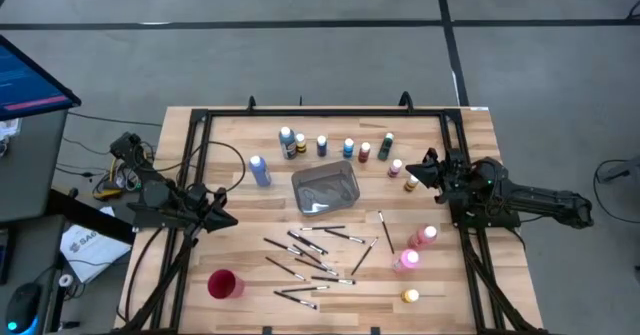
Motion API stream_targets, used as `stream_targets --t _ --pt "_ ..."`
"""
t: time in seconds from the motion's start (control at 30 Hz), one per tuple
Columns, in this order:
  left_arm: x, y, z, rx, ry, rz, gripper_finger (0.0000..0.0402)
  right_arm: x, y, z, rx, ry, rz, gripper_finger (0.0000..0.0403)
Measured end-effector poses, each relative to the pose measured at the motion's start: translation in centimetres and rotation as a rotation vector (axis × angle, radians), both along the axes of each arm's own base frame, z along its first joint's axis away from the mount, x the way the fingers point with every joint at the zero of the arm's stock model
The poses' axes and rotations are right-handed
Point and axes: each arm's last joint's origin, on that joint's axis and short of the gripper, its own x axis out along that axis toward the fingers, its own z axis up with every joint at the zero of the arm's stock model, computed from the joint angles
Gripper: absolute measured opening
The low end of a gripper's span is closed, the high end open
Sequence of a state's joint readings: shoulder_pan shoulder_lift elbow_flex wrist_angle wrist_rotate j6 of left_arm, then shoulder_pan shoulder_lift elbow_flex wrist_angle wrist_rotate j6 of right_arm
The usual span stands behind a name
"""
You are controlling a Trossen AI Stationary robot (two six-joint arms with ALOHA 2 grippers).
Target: Pick & Place Paint Supplies
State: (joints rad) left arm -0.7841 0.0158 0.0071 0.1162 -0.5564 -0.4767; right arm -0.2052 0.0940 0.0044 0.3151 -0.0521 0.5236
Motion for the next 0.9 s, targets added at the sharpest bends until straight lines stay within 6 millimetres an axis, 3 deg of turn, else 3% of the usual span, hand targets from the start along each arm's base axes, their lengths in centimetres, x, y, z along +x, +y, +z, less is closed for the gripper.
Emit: stream_targets --t 0.37,0.6,0.9 --pt "0.0 0.3 0.3 -0.031 -0.018 0.081 0.0003 0.0 0.0 0.1 -0.001 -0.009 0.000 0.0000" --pt "-0.1 0.5 1.1 -0.001 -0.096 0.124 0.0003 -0.4 0.1 1.3 -0.015 -0.129 0.006 0.0000" --pt "-0.4 0.8 2.5 0.054 -0.233 0.157 0.0003 -1.5 0.3 4.2 0.210 -0.375 0.116 0.0000"
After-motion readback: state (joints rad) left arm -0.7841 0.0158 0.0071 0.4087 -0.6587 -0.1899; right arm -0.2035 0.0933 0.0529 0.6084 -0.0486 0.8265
